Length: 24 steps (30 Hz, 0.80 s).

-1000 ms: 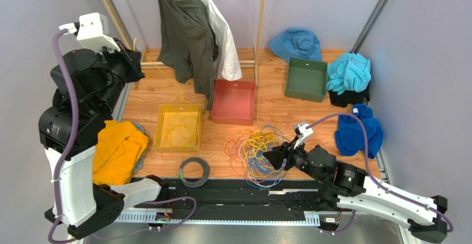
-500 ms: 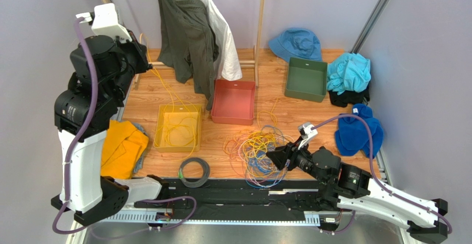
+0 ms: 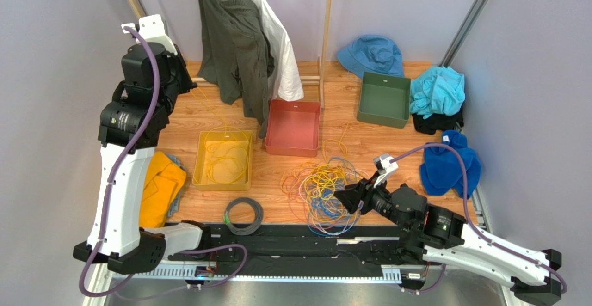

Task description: Untangle the cables

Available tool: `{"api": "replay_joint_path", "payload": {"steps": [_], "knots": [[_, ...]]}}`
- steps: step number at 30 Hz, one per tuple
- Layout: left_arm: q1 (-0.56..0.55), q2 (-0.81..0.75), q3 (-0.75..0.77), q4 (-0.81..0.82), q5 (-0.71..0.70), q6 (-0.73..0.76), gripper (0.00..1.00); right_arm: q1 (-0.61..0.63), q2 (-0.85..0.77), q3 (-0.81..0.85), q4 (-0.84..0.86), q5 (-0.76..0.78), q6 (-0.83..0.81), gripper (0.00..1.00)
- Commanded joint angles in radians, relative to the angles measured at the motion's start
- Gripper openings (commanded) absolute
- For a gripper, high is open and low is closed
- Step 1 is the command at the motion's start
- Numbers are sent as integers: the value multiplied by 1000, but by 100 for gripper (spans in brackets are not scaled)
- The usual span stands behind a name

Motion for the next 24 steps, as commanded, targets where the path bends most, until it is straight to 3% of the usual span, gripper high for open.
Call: {"api": "replay_joint_path", "payload": {"steps": [1, 10, 19, 24], "knots": [[59, 3, -48, 74, 59, -14, 0, 2, -2, 3, 3, 3, -4, 55], [93, -74, -314, 177, 51, 2, 0, 2, 0, -3, 6, 14, -18, 55], [93, -124, -716, 251, 142, -128, 0, 2, -28, -34, 26, 5, 0, 54], [93, -112, -867, 321, 182, -194, 0, 2, -51, -39, 9, 5, 8, 54]]}}
